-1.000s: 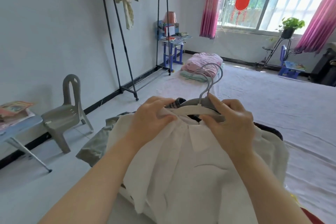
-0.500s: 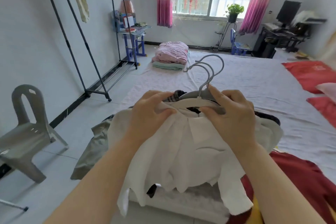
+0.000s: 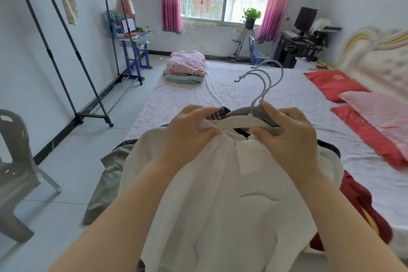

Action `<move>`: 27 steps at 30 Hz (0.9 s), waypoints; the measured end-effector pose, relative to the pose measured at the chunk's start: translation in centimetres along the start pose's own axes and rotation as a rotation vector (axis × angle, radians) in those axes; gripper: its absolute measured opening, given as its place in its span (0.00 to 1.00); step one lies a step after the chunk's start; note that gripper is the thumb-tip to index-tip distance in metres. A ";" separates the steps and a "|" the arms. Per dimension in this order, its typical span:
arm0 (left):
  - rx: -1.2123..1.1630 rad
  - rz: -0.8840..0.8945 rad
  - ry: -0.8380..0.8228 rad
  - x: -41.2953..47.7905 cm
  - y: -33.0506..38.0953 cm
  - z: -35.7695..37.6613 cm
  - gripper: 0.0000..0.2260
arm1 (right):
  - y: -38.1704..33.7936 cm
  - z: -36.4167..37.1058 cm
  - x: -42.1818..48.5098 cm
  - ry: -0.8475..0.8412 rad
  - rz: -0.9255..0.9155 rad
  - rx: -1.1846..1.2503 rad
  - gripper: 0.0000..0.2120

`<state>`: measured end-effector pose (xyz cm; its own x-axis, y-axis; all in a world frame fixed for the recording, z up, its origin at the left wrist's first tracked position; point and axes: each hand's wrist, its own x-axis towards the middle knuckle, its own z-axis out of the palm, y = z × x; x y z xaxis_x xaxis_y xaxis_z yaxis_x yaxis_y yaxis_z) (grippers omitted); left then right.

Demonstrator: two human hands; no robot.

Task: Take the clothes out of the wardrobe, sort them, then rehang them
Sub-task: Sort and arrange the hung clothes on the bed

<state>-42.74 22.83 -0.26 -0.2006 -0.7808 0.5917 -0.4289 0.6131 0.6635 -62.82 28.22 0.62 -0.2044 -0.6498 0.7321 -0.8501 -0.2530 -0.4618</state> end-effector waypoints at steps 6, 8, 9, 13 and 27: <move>-0.011 -0.116 -0.080 -0.5 -4.1 4.3 0.19 | 4.7 3.5 -1.3 -0.062 0.019 -0.025 0.27; -0.007 -0.165 -0.114 -0.3 -6.2 6.6 0.20 | 7.2 5.3 -1.5 -0.093 0.032 -0.023 0.27; -0.001 -0.193 -0.135 0.0 -7.4 7.9 0.20 | 8.6 6.3 -1.5 -0.108 0.042 -0.020 0.27; -0.001 -0.270 -0.176 2.2 -12.3 14.2 0.18 | 15.7 11.2 -0.4 -0.166 0.110 0.010 0.23; 0.187 -0.458 -0.336 16.0 -31.5 33.3 0.18 | 39.3 32.3 7.9 -0.433 0.309 0.017 0.21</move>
<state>-61.79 -12.96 -26.96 -0.2135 -0.9747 0.0665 -0.6789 0.1970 0.7073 -82.16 -9.98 -27.96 -0.2216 -0.9315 0.2883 -0.7732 -0.0122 -0.6340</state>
